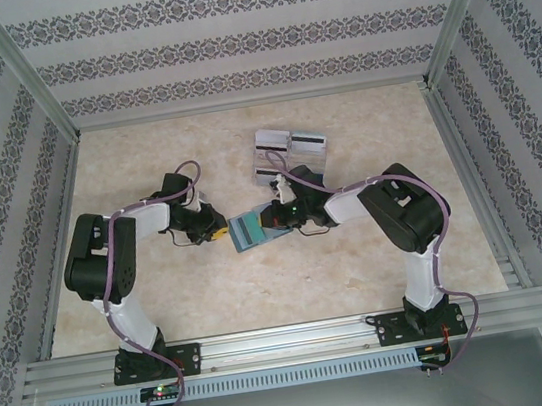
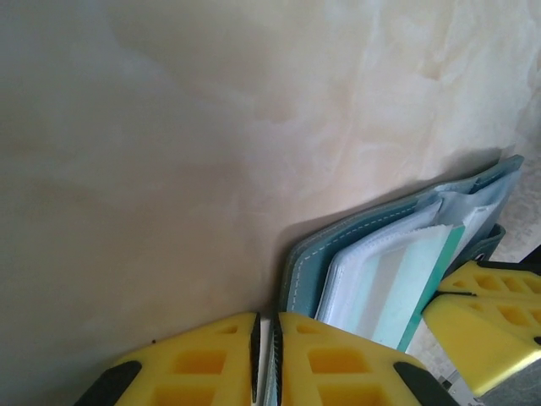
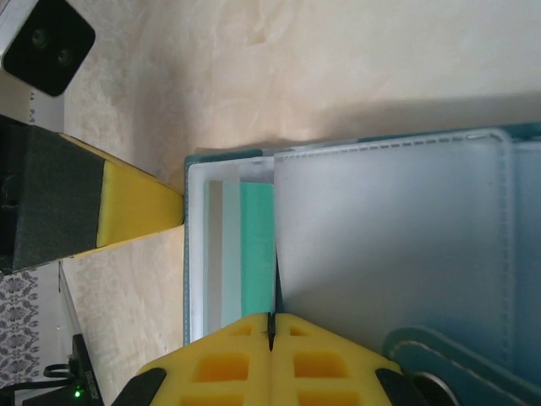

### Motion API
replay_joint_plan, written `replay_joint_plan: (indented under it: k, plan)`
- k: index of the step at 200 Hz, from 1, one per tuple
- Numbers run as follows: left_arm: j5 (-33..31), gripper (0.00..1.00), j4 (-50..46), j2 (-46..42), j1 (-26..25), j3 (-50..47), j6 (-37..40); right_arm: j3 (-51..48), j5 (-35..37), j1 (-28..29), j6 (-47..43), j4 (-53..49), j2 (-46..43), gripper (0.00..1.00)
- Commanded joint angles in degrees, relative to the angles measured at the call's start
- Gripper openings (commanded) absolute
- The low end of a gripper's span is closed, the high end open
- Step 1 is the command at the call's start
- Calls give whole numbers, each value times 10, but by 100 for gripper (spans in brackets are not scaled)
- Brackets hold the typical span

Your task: Put the credit cards into the card holder

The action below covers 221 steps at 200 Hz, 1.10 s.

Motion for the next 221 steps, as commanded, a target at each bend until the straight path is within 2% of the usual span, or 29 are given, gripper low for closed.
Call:
replay_joint_plan:
  k: [1, 93, 150, 194, 221]
  plan:
    - [7, 15, 32, 15, -8, 8, -7, 13, -1, 12, -24, -34, -5, 0]
    - [3, 12, 38, 3, -9, -6, -8, 55, -4, 36, -37, -69, 11, 2]
    - [-9, 12, 18, -8, -8, -2, 1, 60, 13, 32, -66, -126, -22, 21]
    - [-13, 12, 5, -18, -7, 7, 6, 87, 29, 13, -112, -213, -74, 24]
    - [-20, 12, -14, -29, -6, 16, 13, 97, 20, 0, -117, -232, -95, 25]
